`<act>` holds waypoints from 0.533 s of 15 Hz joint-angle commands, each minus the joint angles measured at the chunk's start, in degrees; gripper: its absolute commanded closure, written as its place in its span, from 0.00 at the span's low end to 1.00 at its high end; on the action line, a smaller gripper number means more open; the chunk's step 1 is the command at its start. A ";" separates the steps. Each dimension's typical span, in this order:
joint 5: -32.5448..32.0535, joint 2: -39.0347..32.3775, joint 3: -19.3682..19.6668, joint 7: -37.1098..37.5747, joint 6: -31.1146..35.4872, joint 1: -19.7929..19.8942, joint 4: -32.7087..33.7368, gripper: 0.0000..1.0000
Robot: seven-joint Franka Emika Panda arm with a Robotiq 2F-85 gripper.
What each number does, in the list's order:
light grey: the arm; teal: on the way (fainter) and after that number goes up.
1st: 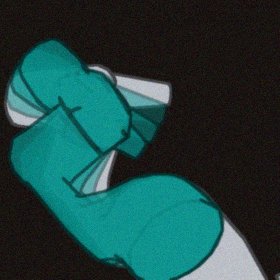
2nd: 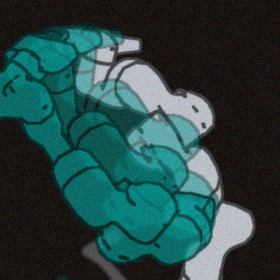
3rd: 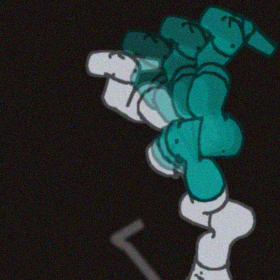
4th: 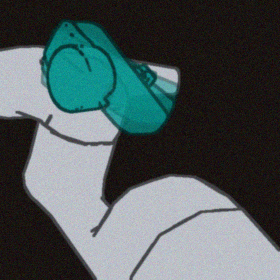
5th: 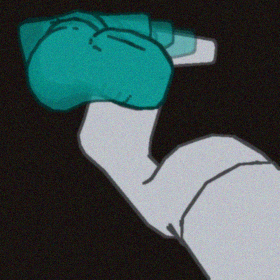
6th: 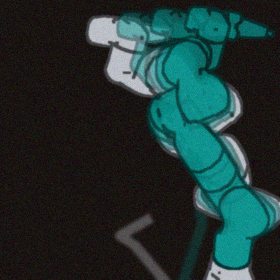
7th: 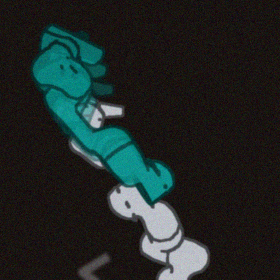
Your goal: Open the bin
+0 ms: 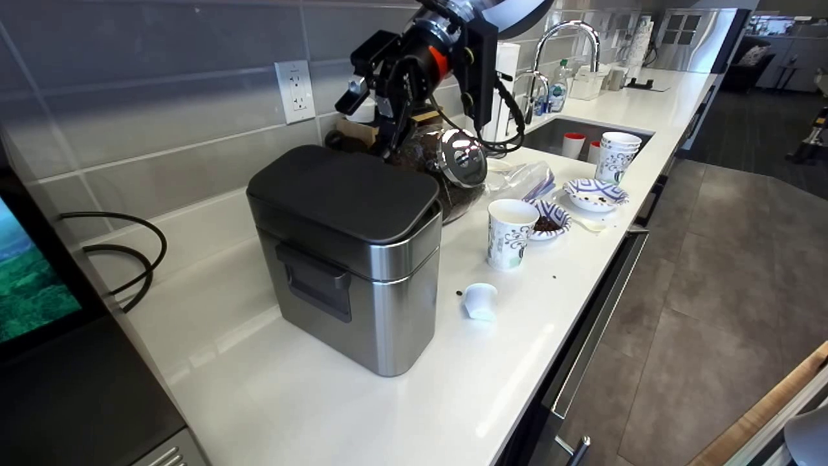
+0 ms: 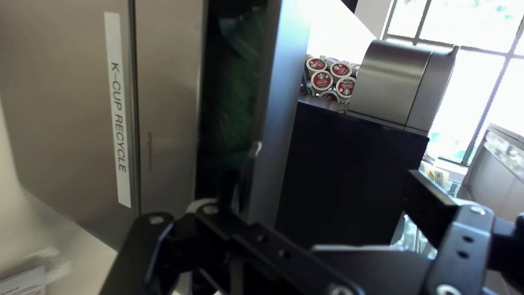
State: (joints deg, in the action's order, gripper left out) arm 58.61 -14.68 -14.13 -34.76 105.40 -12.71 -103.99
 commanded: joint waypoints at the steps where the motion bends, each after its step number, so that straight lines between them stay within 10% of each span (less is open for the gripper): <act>1: 0.23 0.89 -0.20 1.91 -2.04 -0.07 0.83 0.00; 8: -1.83 2.36 -0.80 7.20 -1.02 -1.83 2.36 0.00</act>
State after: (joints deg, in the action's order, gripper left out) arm 58.25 -13.12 -14.55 -31.06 104.70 -13.63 -102.41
